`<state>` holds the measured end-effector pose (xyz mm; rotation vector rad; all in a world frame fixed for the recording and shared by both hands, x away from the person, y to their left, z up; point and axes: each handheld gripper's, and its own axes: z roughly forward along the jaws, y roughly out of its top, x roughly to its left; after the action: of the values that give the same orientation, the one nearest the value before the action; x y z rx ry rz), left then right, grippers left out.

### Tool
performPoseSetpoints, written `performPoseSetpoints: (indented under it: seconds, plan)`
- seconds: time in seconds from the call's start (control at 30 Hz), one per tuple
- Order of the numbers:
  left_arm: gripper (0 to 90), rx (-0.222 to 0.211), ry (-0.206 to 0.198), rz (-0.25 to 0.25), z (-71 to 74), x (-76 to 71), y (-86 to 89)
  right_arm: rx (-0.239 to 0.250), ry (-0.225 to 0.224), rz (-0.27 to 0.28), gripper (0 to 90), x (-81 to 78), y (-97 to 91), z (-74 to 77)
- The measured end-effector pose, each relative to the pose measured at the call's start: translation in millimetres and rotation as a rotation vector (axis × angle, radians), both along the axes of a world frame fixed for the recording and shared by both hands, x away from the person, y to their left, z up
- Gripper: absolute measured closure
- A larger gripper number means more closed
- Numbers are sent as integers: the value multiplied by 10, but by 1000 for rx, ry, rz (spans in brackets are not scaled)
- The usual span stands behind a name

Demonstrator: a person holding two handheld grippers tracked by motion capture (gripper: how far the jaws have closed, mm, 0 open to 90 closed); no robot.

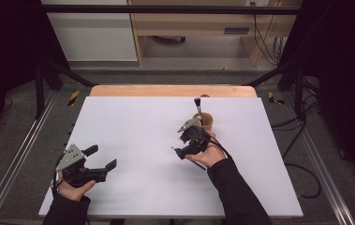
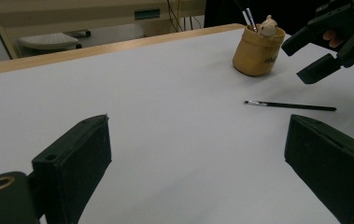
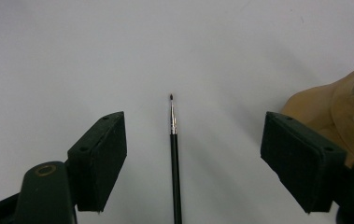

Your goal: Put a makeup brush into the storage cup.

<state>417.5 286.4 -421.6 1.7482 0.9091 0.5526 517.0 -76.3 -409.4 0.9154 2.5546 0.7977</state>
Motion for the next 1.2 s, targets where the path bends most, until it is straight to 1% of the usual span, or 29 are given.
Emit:
performPoseSetpoints:
  seconds: [0.03,0.1,0.2,0.3,0.47,0.53,0.63,0.9,1.07,1.2]
  plan:
    - [67,-1,0,1,-1,0,-2,5,2,0,235,5,9,-12]
    - [67,-1,-1,-1,-1,1,-3,1,10,1,238,15,21,-28]
    - [67,1,-1,-3,-1,1,-8,-18,19,7,242,32,35,-52]
    - [67,5,1,-6,-5,3,-12,-17,28,9,256,44,47,-75]
    - [67,3,0,-7,-4,4,-12,-37,43,13,271,71,64,-112]
    - [67,3,0,-8,-4,3,-12,-36,47,14,272,79,76,-127]
    - [67,6,-1,-10,-3,4,-12,-47,59,14,286,91,92,-150]
    - [67,9,0,-13,-5,5,-18,-83,86,27,351,119,144,-237]
    - [67,8,0,-12,-5,6,-16,-94,100,29,394,136,158,-277]
    - [67,8,-1,-12,-5,5,-17,-108,120,33,435,153,161,-307]
